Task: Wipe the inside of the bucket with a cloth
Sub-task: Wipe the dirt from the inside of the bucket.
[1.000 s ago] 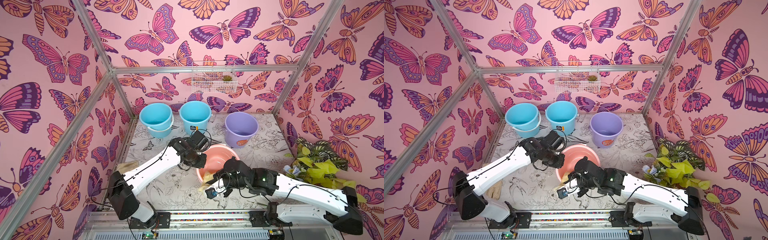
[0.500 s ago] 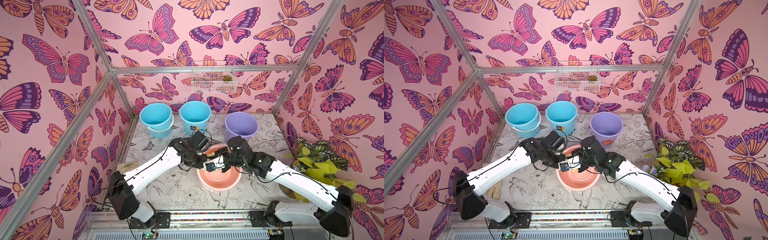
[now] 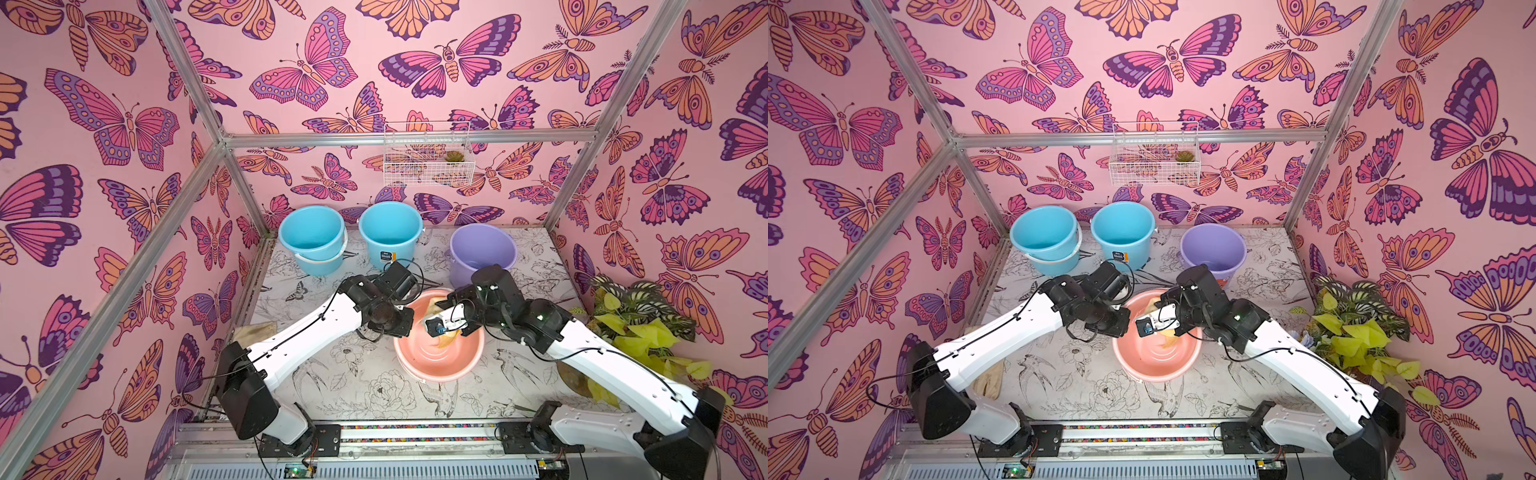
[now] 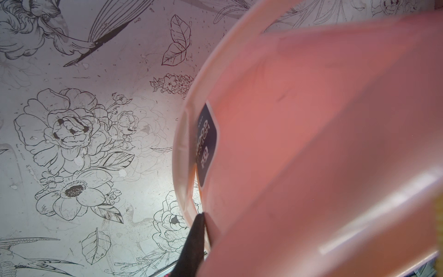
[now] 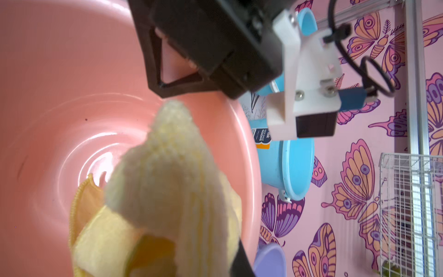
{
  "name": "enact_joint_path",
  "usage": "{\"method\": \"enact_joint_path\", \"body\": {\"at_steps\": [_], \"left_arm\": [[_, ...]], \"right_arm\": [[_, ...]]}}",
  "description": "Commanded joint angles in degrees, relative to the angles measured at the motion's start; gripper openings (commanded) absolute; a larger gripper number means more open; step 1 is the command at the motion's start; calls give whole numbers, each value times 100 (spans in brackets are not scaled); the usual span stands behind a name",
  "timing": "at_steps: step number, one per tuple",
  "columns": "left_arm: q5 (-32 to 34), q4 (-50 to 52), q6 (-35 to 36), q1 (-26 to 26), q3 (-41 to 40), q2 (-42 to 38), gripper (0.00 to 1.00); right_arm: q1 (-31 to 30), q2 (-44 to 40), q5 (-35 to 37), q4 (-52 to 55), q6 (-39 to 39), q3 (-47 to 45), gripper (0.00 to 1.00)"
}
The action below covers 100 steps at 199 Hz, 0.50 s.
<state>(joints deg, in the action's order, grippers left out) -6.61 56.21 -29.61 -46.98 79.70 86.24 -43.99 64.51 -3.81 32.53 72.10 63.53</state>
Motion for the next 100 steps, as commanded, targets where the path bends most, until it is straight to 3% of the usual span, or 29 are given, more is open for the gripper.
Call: {"method": "enact_joint_path", "body": {"at_steps": [1,28,60,100], "left_arm": [[-85,22,-19,-39,114,-13,0],[-69,22,-9,-39,133,-6,0],[-60,27,-10,-39,187,10,0],[-55,31,-10,-39,256,36,0]], "right_arm": [[31,-323,423,943,82,282,0],[30,-666,373,1740,59,360,0],[-17,-959,-161,2648,-160,491,0],[-249,-1183,-1057,3106,-1057,445,0]]}}
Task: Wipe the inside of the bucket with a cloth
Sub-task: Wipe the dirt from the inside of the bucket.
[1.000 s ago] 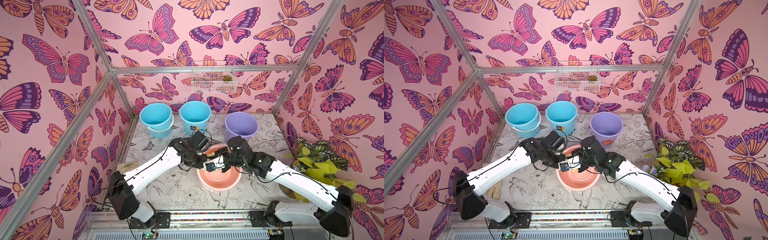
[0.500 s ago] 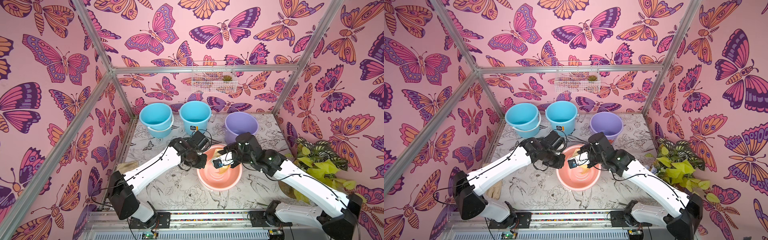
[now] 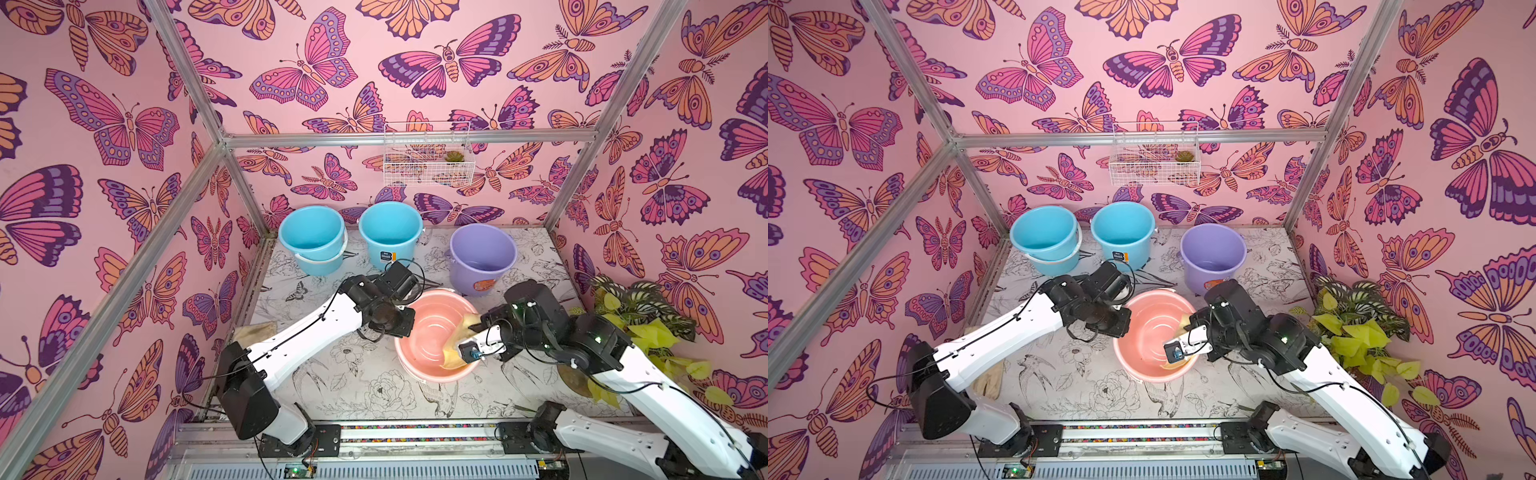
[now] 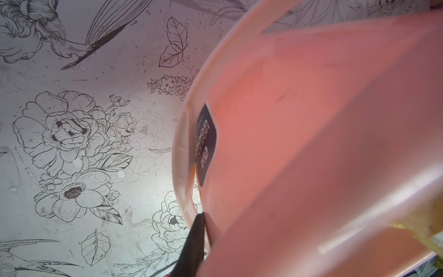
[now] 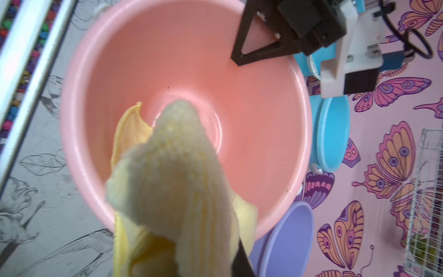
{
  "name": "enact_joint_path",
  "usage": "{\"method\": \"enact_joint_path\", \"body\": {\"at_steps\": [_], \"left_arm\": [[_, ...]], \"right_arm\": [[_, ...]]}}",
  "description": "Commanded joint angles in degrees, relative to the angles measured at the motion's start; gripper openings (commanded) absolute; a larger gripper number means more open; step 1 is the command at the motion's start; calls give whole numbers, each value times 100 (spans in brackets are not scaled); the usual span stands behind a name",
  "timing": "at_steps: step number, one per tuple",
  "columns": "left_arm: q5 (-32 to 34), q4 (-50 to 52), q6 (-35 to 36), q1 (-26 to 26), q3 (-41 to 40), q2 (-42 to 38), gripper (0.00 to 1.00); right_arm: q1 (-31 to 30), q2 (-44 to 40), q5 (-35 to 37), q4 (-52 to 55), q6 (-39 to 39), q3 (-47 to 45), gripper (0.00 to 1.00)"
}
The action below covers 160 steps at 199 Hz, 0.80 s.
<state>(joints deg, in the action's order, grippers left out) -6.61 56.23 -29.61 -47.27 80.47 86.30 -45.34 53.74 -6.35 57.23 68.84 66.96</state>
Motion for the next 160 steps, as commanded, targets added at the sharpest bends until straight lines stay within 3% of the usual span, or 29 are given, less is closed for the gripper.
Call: {"method": "enact_joint_path", "body": {"at_steps": [1,23,44,79,95,117,160], "left_arm": [[-57,33,-10,-11,184,28,0],[-68,62,-12,-11,222,36,0],[-68,80,-17,-2,250,54,0],[-98,117,-14,76,259,49,0],[-138,130,-2,150,259,30,0],[-165,184,40,255,250,3,0],[-192,204,86,441,138,-64,0]], "right_arm": [[-115,-107,-844,630,-780,95,0],[-167,-198,-1635,344,-1665,-58,0],[-251,-346,-2266,-563,-2812,-326,0],[-271,-636,-2292,-2804,-5196,-769,0],[-267,-600,-1827,-3434,-5952,-722,0],[-271,-337,-561,-3472,-6597,-206,0],[-262,309,1632,-3114,-6914,1036,0]]}}
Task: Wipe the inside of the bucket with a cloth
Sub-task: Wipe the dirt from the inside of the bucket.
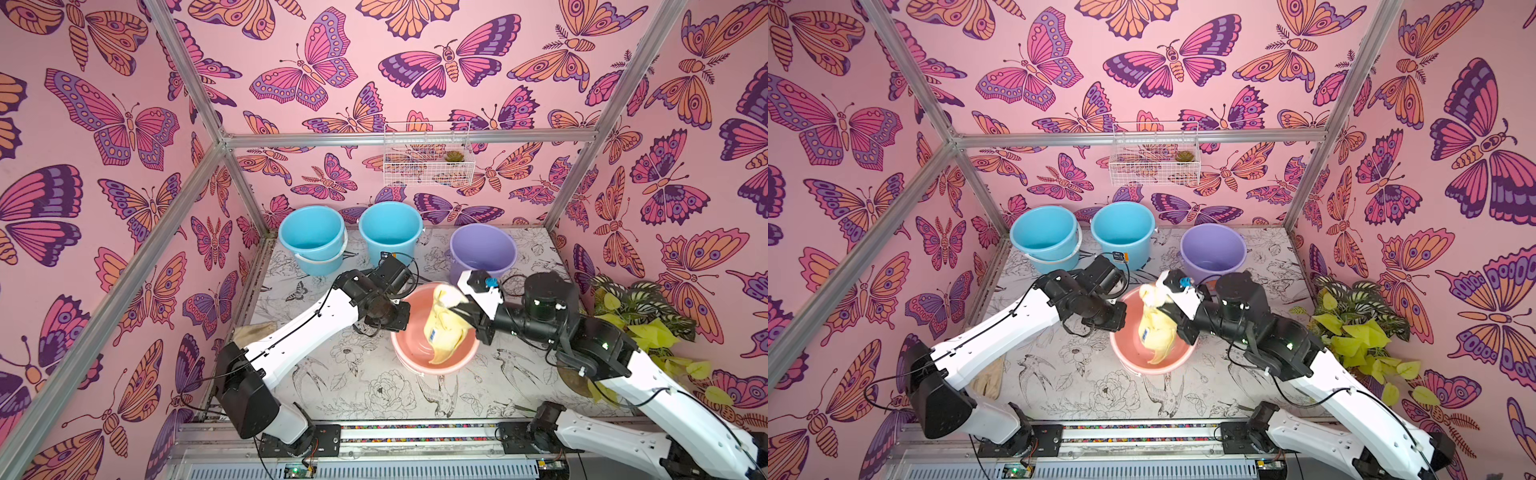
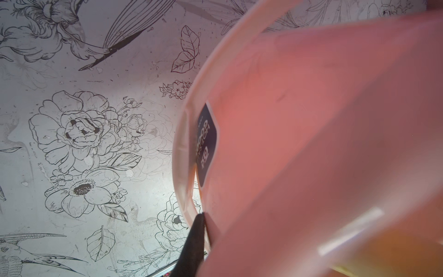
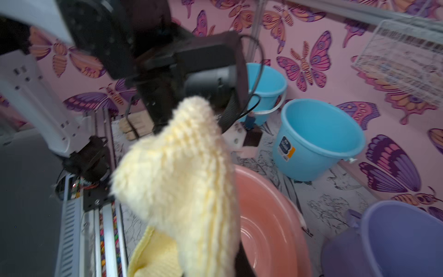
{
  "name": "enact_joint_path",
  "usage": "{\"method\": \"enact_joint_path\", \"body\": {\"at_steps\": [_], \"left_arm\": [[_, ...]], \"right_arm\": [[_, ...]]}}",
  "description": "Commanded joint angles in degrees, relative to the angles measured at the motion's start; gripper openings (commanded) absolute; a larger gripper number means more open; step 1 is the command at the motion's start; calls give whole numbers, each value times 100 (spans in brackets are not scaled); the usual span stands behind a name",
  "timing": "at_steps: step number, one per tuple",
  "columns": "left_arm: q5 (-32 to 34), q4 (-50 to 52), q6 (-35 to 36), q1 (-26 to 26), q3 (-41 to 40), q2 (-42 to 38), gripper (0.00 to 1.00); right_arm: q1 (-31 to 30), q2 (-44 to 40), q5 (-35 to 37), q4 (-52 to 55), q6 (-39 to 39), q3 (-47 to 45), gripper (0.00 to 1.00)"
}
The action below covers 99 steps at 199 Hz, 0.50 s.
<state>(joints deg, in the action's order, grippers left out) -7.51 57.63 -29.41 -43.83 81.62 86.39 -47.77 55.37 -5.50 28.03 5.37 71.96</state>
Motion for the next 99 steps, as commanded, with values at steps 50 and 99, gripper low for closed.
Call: {"method": "enact_joint_path", "body": {"at_steps": [50,99], "left_arm": [[-76,273,211,586,-233,-311,0],[-189,492,464,1738,-623,-765,0]], "right_arm": [[183,531,3071,-244,-577,1203,0],[947,982,2949,519,-1371,1414,0]]}}
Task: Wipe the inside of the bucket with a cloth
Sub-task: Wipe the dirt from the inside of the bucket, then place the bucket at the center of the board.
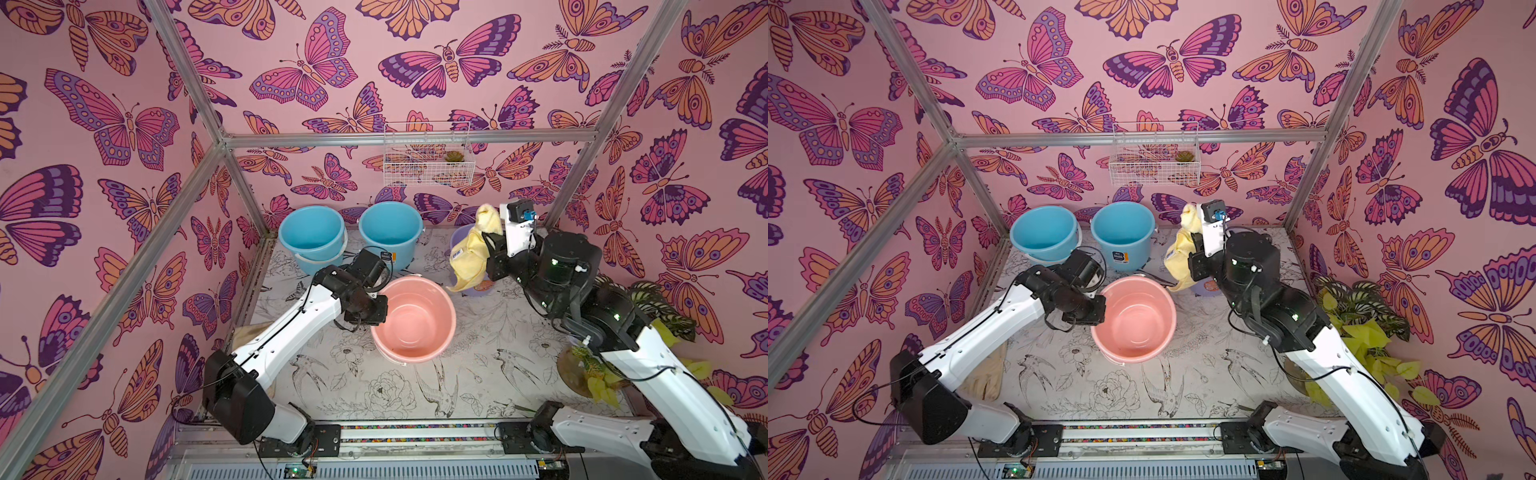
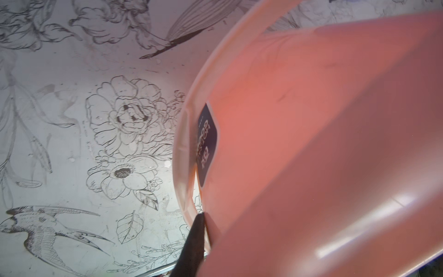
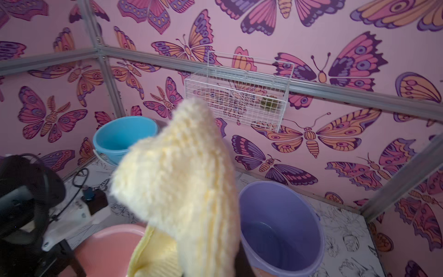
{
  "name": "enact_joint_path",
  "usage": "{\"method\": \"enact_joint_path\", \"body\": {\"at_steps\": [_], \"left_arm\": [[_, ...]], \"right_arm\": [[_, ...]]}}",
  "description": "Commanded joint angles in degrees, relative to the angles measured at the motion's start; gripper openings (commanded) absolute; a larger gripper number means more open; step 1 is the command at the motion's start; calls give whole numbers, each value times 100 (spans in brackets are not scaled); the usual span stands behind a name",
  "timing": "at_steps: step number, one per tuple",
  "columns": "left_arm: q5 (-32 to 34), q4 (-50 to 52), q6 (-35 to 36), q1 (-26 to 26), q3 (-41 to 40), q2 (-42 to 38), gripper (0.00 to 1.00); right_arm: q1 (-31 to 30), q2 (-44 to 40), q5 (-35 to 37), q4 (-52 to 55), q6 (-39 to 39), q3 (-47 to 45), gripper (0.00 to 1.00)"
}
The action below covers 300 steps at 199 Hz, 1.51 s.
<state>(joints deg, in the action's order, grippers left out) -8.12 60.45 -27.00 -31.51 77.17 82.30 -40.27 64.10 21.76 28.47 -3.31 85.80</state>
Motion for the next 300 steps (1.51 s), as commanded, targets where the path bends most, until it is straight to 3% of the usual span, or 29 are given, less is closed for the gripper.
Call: {"method": "enact_joint_path", "body": {"at_steps": [1,53,93,205,300], "left_arm": [[-128,212,227,536,-189,-369,0],[-337,328,564,2008,-470,-528,0],[-471,301,755,2785,-383,-199,0],[-928,318,880,2818,1115,1644,0],[-38,676,468,2850,2664,2886,0]], "right_arm": [[200,106,224,480,-503,19,0],[298,-2,171,580,-568,-407,0],[309,-72,122,644,-632,-575,0],[318,-221,201,757,-539,-710,0],[326,-222,238,746,-457,-749,0]]}}
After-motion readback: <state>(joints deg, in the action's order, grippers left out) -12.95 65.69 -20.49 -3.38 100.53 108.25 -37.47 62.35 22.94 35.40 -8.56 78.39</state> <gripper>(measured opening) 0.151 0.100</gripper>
